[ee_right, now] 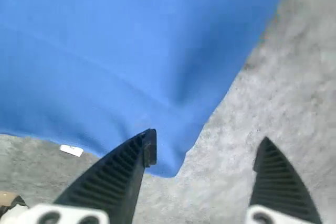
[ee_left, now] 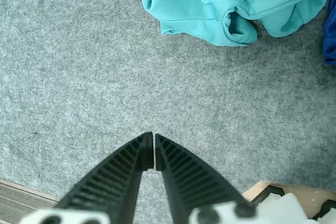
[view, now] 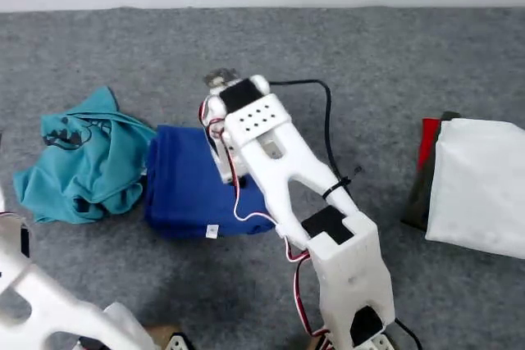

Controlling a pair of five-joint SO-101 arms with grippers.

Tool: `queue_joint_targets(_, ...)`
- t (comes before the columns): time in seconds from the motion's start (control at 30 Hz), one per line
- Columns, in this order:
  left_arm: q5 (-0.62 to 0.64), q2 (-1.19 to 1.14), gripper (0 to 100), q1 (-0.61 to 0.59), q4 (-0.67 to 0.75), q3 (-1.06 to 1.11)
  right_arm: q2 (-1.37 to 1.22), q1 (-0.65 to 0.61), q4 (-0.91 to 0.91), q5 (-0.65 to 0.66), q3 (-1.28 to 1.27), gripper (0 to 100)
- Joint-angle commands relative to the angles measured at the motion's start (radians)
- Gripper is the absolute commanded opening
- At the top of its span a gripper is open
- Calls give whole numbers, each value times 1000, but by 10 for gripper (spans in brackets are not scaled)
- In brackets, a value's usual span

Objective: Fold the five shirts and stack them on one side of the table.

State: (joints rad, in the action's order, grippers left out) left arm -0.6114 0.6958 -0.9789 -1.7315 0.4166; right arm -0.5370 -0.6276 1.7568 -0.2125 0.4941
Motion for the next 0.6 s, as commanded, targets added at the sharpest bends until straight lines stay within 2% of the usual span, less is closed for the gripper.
queue_joint_targets(0.0,9,23,15,-3,-9,-36,67,-18,36,-31,-14,316)
queue_joint_targets(0.23,9,23,15,0,-8,-36,-94,-41,27,-32,-6,315)
queue_joint_targets(0.57,9,21,15,0,-6,-36,-311,-61,-93,-32,-5,314)
